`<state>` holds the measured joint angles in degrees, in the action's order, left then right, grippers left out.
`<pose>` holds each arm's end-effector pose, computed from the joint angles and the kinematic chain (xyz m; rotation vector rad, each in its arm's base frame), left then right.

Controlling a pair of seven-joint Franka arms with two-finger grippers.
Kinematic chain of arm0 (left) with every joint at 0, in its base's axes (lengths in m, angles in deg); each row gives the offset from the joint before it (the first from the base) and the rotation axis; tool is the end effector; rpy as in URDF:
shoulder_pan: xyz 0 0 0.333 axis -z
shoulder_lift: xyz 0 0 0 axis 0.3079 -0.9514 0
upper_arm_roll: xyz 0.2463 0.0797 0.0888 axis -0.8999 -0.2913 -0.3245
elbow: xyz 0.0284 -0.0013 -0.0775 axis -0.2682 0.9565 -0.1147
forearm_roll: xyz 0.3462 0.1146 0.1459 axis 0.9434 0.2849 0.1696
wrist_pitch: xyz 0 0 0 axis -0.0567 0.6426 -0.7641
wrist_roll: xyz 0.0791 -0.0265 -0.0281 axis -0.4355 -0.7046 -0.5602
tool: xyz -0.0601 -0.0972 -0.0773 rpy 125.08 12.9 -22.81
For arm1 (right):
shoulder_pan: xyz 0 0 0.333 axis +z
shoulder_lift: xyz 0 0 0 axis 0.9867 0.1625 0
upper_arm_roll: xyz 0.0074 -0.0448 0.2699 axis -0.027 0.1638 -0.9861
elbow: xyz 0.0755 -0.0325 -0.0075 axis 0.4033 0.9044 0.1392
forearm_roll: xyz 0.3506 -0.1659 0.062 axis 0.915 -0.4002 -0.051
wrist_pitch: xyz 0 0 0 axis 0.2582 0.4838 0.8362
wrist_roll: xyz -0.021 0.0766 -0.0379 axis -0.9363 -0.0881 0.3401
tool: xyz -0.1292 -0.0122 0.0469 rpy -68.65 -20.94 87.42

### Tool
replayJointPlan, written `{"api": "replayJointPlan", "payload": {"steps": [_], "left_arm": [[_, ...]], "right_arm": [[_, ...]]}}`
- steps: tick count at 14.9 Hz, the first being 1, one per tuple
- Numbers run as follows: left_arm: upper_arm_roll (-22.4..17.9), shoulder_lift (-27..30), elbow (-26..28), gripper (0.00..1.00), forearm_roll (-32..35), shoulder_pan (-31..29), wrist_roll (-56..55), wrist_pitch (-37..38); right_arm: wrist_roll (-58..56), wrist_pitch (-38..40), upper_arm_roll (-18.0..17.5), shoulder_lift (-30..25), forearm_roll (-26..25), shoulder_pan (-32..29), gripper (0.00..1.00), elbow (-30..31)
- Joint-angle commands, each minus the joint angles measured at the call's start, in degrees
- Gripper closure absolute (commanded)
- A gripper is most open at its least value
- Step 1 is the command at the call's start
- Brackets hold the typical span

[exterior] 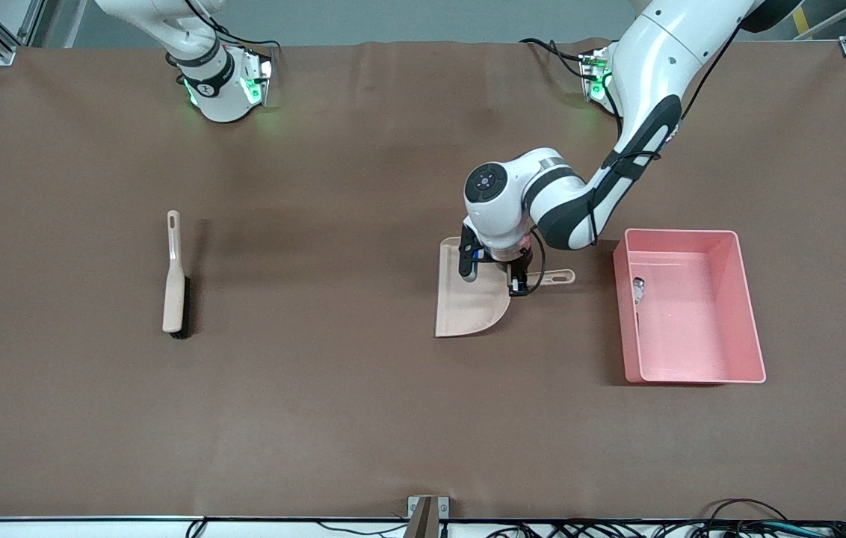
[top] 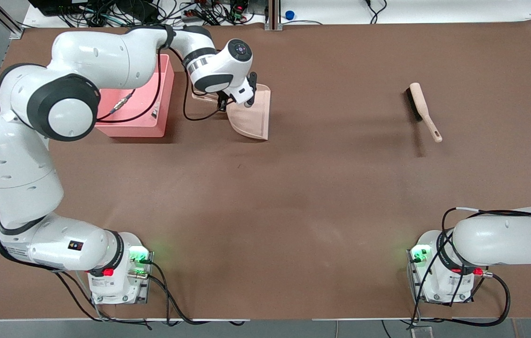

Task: Clean e-waste and dump in bin
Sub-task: 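Carry the dustpan back and lower it onto the table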

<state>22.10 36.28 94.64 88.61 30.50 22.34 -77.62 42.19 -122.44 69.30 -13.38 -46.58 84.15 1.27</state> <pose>0.4888 -0.3683 0.1633 -1.8775 2.0799 0.1575 0.5321 -0.0806 0.5945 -3.0961 0.0363 -0.1244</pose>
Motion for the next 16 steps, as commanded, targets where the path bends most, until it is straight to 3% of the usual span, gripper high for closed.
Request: {"api": "replayJointPlan", "payload": {"steps": [1,4,5,6,9,13,16], "left_arm": [[-0.50,-0.64,-0.61,0.84,1.42,0.62,2.39,-1.00],[-0.67,-1.25,-0.78,0.72,1.33,0.62,2.93,-1.89],[-0.85,-1.34,-0.78,0.46,1.16,0.70,2.06,-1.80],[-1.02,-1.43,-0.87,0.00,1.33,0.70,1.53,-1.89],[-3.39,-1.08,-1.84,0.00,0.29,2.28,1.18,-1.98],[-6.29,2.17,-2.01,0.00,-6.74,2.99,-3.20,-1.71],[-8.14,7.86,-2.98,0.00,-9.64,2.12,-5.42,-1.27]], "right_arm": [[0.34,0.33,0.08,0.58,-0.68,0.01,0.00,-1.00],[0.34,0.42,0.08,0.58,-0.68,0.01,0.00,-1.00],[0.34,0.33,0.08,0.67,-0.77,0.01,0.00,-1.00],[0.34,0.33,0.08,0.67,-0.77,0.01,0.00,-1.00],[0.34,0.42,0.08,0.67,-0.77,0.01,0.00,-1.00],[0.34,0.33,0.08,0.75,-0.68,0.01,0.00,-1.00],[0.34,0.42,0.08,1.02,-0.68,0.10,0.00,-1.00]]}}
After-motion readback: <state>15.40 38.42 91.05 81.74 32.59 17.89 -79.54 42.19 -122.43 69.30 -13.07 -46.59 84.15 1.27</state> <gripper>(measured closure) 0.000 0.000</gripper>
